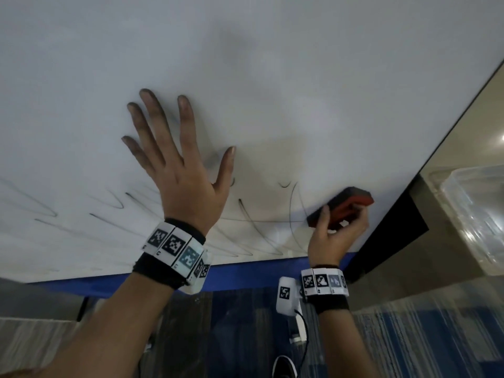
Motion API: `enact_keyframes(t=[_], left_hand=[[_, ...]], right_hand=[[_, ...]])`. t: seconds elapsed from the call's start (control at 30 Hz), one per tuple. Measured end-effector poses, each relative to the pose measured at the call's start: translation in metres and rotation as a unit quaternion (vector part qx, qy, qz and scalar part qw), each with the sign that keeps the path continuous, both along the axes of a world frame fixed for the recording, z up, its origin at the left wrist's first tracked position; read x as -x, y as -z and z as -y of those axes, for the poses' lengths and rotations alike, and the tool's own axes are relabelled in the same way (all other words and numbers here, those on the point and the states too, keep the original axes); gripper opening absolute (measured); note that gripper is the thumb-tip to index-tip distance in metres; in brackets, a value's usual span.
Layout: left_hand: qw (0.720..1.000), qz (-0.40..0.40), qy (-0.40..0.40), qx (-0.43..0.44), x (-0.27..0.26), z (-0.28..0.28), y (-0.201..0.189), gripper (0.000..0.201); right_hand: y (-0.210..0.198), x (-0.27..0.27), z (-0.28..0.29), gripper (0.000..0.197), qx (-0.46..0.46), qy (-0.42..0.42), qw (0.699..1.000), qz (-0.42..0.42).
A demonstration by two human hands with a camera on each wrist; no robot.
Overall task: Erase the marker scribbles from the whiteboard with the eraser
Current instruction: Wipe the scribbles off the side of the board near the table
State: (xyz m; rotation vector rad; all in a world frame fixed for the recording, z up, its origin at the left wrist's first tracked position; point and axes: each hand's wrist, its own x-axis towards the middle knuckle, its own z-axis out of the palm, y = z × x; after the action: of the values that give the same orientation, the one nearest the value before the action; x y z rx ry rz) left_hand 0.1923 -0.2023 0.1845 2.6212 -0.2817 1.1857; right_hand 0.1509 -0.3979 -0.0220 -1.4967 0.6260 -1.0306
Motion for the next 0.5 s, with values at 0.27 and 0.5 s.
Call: enact_keyframes(t=[0.27,0.5], left_hand=[[1.0,-0.003,0.002,0.004,0.0,0.001,0.004,0.08],[1.0,-0.004,0.006,0.01,0.0,0.002,0.009,0.08]], right_hand=[[0.071,0.007,0.013,0.064,-0.301,0.082,0.946,-0.083],[0.015,-0.002,-0.02,0.064,-0.061,0.01,0.998,-0.014]])
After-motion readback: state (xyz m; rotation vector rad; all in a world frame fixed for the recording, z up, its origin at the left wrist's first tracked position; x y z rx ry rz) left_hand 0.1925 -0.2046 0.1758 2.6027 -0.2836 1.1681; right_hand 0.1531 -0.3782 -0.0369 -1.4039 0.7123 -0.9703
